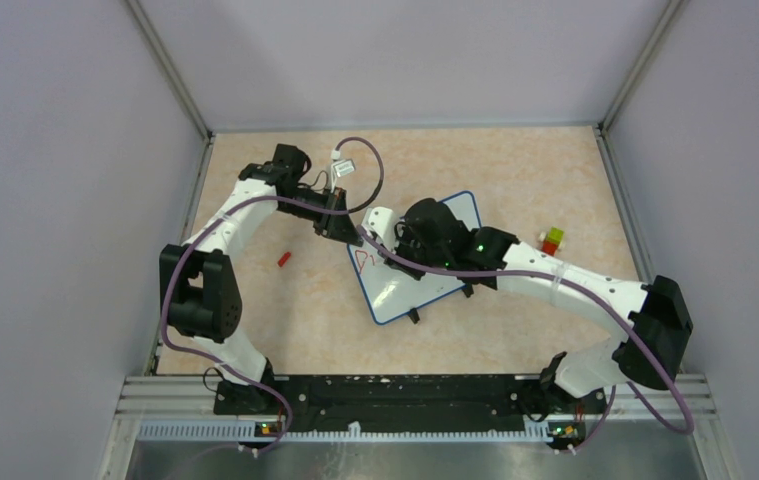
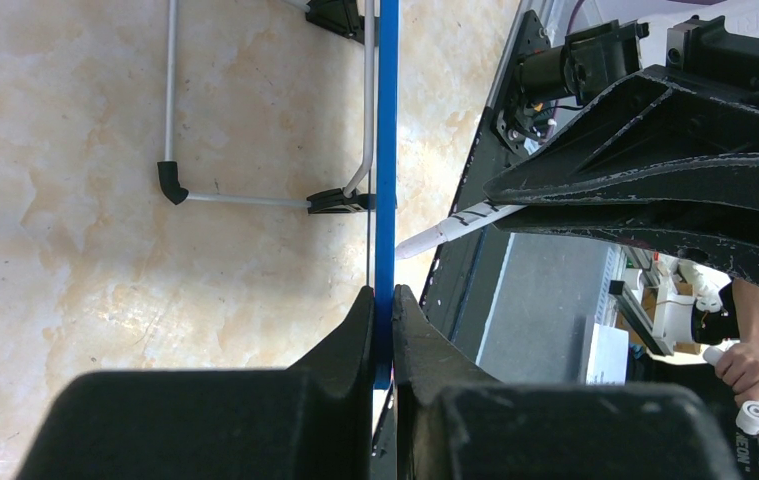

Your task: Write a sentence on the whiteboard

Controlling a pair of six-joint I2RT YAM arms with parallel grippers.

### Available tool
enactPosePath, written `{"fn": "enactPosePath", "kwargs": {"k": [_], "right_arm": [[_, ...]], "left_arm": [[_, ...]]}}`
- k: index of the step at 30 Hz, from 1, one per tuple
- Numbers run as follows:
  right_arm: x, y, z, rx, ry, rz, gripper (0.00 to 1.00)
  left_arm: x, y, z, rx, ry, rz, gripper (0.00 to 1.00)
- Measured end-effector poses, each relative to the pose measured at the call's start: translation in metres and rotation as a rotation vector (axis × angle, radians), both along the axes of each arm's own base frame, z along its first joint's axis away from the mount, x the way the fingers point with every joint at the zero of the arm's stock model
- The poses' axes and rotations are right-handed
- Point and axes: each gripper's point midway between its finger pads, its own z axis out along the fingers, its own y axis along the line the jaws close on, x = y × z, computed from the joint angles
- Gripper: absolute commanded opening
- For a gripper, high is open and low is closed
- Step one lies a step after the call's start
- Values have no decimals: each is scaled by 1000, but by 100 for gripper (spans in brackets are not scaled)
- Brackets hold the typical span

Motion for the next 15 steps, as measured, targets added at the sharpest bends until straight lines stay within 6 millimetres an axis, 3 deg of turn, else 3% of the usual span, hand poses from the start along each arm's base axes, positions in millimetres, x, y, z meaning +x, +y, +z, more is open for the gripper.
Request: {"fn": "enactPosePath", "kwargs": {"k": [15], "right_arm": [[9, -6, 1, 14, 17, -41, 0]], "left_arm": [[3, 0, 0, 0, -17, 1, 0]]}}
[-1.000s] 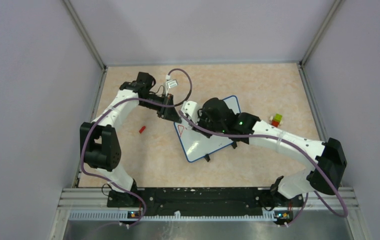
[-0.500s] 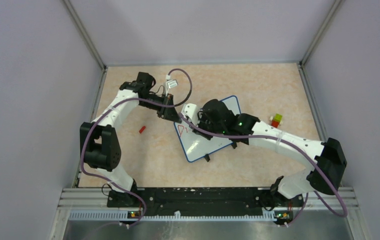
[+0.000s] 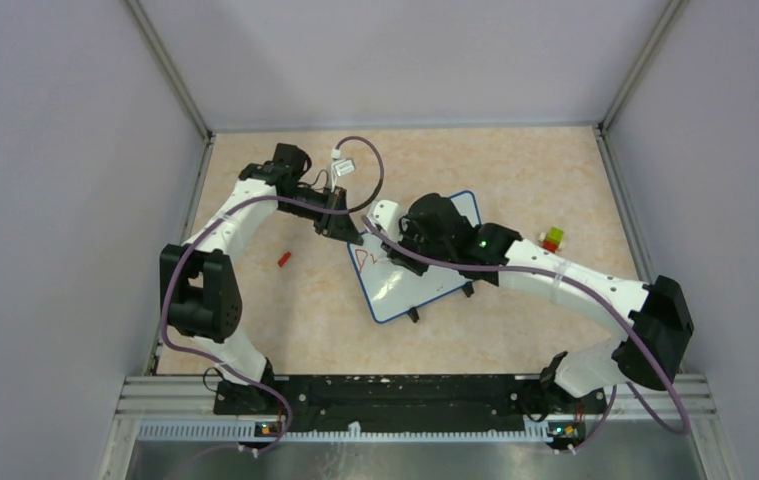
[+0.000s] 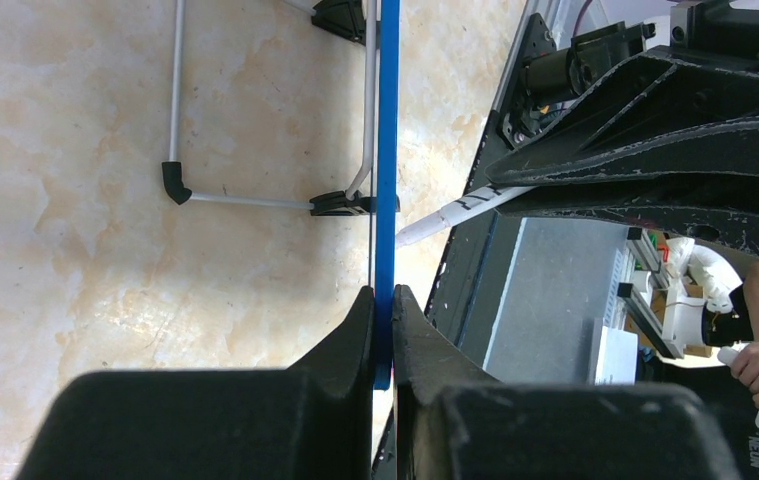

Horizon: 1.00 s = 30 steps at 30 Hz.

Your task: Write a sentence on the whiteboard

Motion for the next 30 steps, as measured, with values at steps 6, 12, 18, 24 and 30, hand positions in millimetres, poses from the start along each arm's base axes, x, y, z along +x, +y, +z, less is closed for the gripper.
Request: {"fn": "enactPosePath", "kwargs": {"k": [6, 12, 18, 24, 30], "right_arm": [[-1, -1, 1, 10, 12, 5, 0], [0, -5, 3, 7, 10, 2, 0], [2, -4, 7, 13, 1, 2, 0], [4, -6, 6, 2, -8, -6, 0], [7, -9, 5, -4, -9, -16, 0]], "left_arm": [[0, 0, 0, -1, 1, -1, 0], [-1, -1, 1, -4, 5, -2, 0], [-1, -1, 1, -4, 5, -2, 0], [-1, -1, 1, -3, 4, -2, 0], [-1, 0, 0, -1, 2, -1, 0]]}}
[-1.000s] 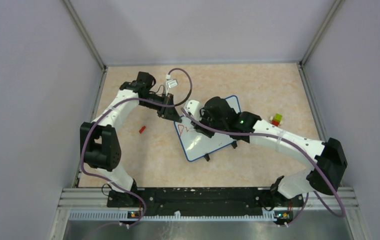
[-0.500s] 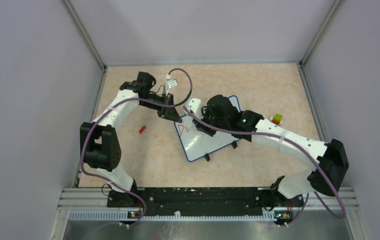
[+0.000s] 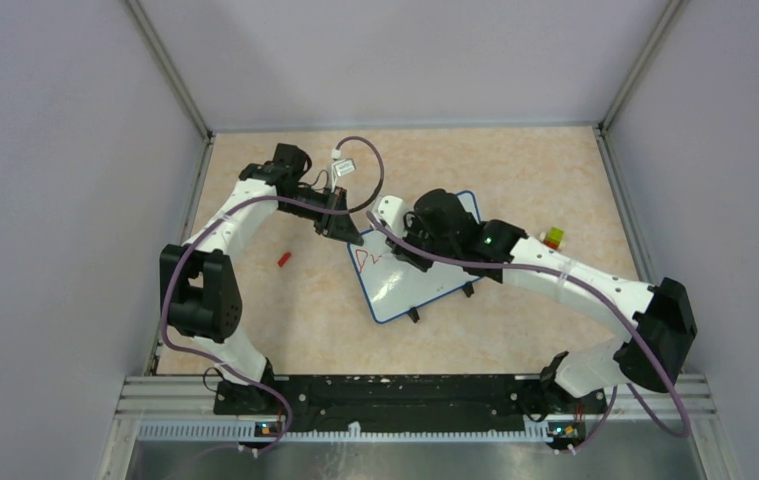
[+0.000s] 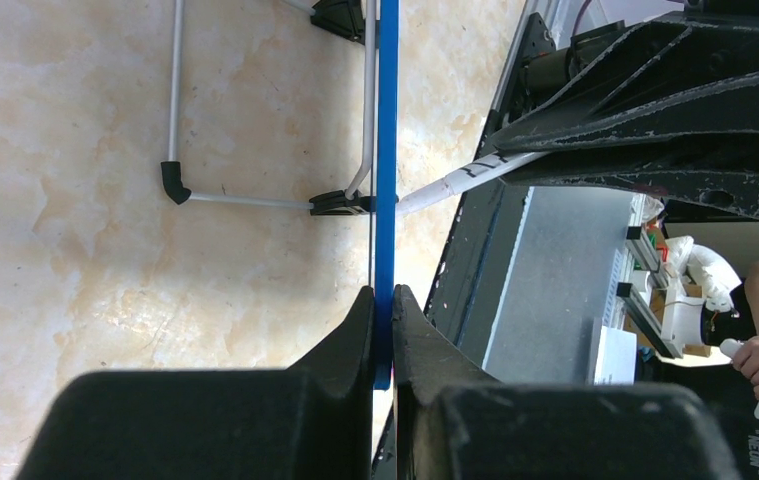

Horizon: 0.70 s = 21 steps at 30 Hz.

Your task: Write a sentence on the whiteboard

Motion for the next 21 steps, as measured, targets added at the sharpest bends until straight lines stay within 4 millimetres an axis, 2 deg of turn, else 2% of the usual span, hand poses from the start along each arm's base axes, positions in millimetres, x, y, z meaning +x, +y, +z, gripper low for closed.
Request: {"fn": "enactPosePath", "kwargs": {"k": [5, 12, 21], "right_arm": [[4, -4, 4, -5, -3, -17, 0], [16, -3, 24, 27, -41, -45, 0], [10, 6, 17, 24, -22, -13, 0]], "left_arm": [[0, 0, 0, 1, -1, 0, 0], [0, 0, 0, -3, 2, -1, 0], [0, 0, 0, 2, 0, 1, 0]]}}
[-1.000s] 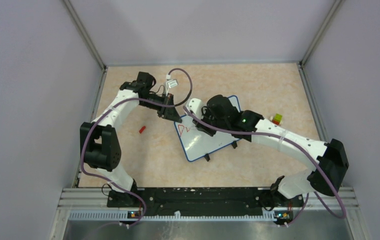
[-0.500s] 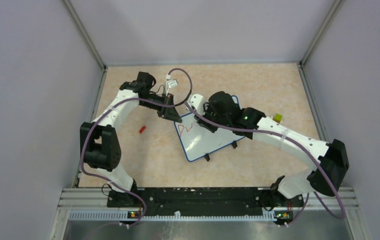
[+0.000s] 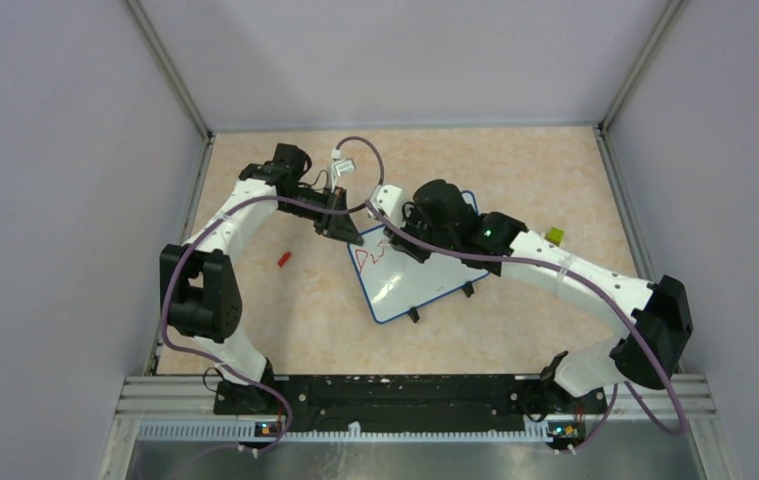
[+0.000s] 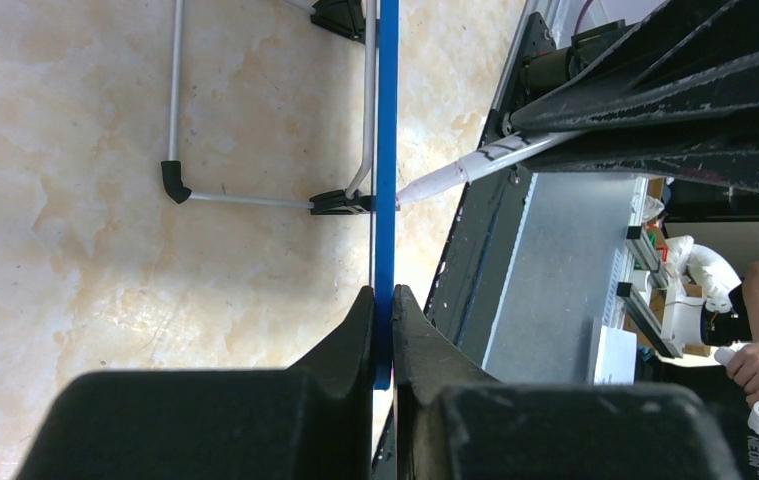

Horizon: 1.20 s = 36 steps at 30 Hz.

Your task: Write a sentence on the whiteboard

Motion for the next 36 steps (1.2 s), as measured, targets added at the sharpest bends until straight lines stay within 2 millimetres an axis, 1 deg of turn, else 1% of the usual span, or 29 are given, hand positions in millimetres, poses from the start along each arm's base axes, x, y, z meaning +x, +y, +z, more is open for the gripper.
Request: {"fn": "enactPosePath", "kwargs": {"k": [6, 15, 17, 25, 28, 33, 36], "right_arm": [[-5, 3, -2, -3, 3, 14, 0], [-19, -2, -29, -50, 53, 41, 0], [-21, -4, -31, -55, 56, 42, 0], [-17, -11, -29, -54, 56, 22, 0], [-14, -15, -26, -54, 55, 8, 0], [-5, -17, -15, -42, 34, -15, 0], [-3, -18, -14, -37, 29, -24, 0]], "left_arm": [[0, 0, 0, -3, 1, -1, 0], [1, 1, -1, 5, -6, 0, 0], [1, 0, -1, 5, -6, 0, 0], [1, 0, -1, 3, -6, -1, 0], [0, 0, -1, 2, -5, -1, 0], [0, 0, 0, -2, -3, -2, 0], [0, 0, 0, -2, -3, -2, 0]]}}
